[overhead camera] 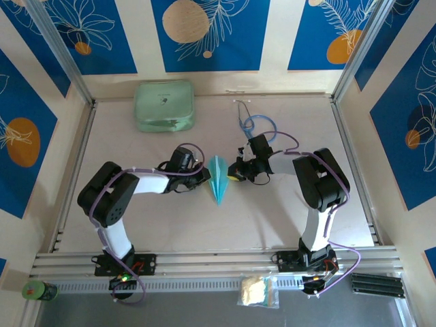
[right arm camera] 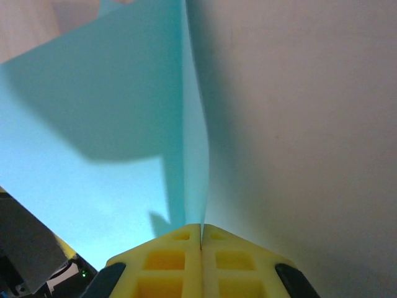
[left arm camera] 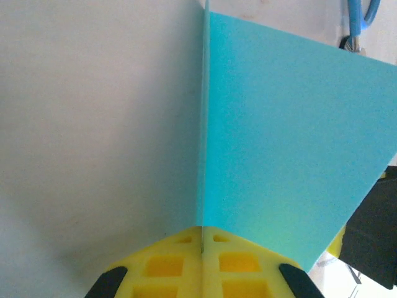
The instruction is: Fold a paper plane with a square sheet of paper (pick it up from the middle)
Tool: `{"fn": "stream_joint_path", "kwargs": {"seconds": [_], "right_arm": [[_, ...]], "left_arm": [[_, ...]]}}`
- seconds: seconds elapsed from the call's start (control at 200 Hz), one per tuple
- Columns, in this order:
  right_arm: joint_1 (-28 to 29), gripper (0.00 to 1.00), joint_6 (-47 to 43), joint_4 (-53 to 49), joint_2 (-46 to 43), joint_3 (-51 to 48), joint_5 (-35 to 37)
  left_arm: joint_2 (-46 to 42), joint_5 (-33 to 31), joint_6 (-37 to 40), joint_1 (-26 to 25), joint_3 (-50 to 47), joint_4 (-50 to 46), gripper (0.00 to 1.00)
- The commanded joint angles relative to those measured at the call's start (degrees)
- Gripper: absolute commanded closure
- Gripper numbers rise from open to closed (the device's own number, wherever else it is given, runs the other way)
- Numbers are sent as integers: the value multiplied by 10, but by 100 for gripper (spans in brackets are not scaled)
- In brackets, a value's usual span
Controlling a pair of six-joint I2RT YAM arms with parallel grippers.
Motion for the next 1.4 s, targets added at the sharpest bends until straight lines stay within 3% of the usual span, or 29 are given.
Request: {"fn": "stream_joint_path", "kwargs": {"seconds": [0.0, 0.3, 0.595, 1.02, 1.181, 1.396], "right_arm": [[-4, 99, -9, -2, -26, 4, 14], [-3, 99, 5, 7, -11, 7, 19], [0, 98, 10, 11, 6, 6, 22], [6, 98, -2, -11, 15, 31, 7], [9, 98, -4, -17, 17, 35, 9], [10, 98, -5, -20, 22, 39, 9]], "left_arm": [[-29, -20, 2, 14, -14, -14, 100], [-39, -38, 0, 26, -29, -24, 100], [-35, -46, 9, 27, -28, -43, 91], [-128, -66, 51, 29, -1, -156, 64], [-150, -45, 23, 5, -37, -107, 64], [-113, -16, 16, -15, -28, -57, 64]]}}
